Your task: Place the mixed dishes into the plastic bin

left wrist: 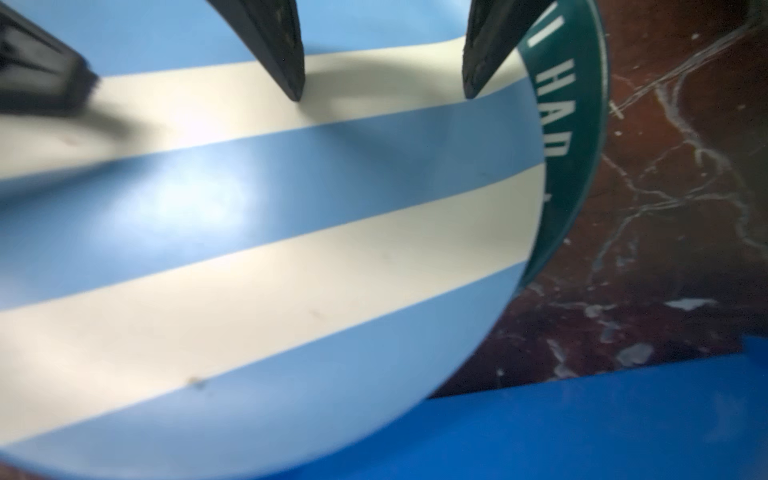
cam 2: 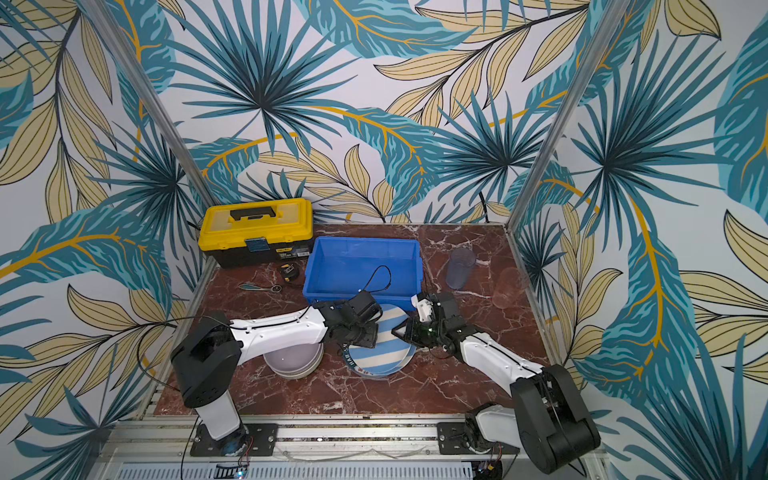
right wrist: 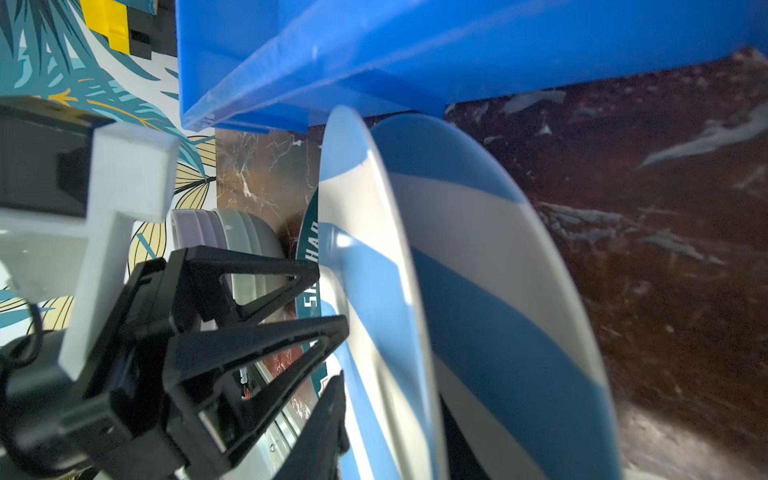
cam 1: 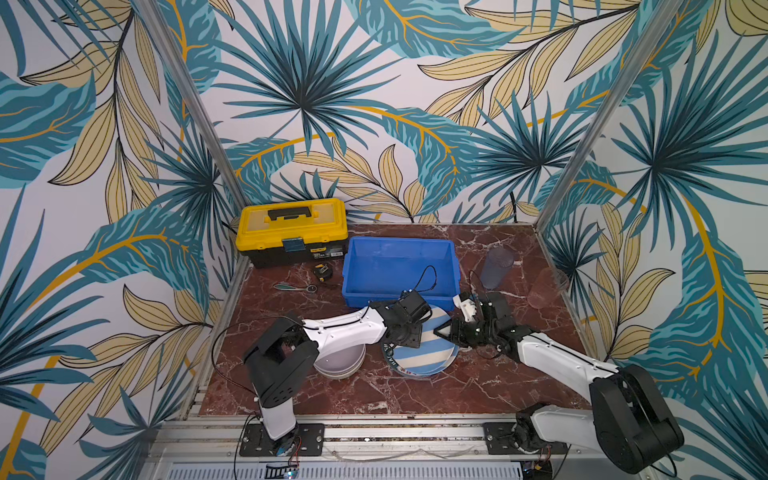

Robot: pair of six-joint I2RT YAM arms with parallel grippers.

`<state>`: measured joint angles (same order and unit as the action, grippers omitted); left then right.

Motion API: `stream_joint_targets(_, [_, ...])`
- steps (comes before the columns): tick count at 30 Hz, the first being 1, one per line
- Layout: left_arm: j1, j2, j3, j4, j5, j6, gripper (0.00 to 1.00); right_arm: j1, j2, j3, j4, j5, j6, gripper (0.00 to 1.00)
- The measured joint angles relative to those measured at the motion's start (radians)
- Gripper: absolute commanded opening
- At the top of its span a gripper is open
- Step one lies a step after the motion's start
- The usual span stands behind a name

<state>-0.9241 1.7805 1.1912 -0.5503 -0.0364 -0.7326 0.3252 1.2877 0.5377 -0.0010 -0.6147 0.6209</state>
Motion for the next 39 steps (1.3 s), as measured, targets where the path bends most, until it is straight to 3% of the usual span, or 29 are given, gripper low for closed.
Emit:
stream_joint_targets(10, [0.007,-0.025,-0.011,-0.004,0.003,-0.024,0.62,0.0,0.001,0.003,-0.004,-0.014,-0.006,0.09])
stream_joint_targets(15, [0.016,-0.068,-0.012,-0.037,-0.022,-0.026,0.68,0.01,-0.012,0.029,-0.002,-0.046,-0.008,0.01])
stream_joint_targets(19, [0.027,-0.112,-0.014,-0.062,-0.044,-0.021,0.75,0.015,-0.012,0.048,-0.004,-0.077,-0.008,0.0])
stream_joint_targets(29, [0.065,-0.283,-0.02,-0.104,-0.073,0.0,0.78,0.017,-0.052,0.152,-0.093,-0.109,-0.029,0.0])
stream_joint_targets(39, [0.101,-0.553,-0.093,-0.121,-0.127,0.055,0.87,0.017,-0.039,0.464,-0.341,-0.069,-0.107,0.0])
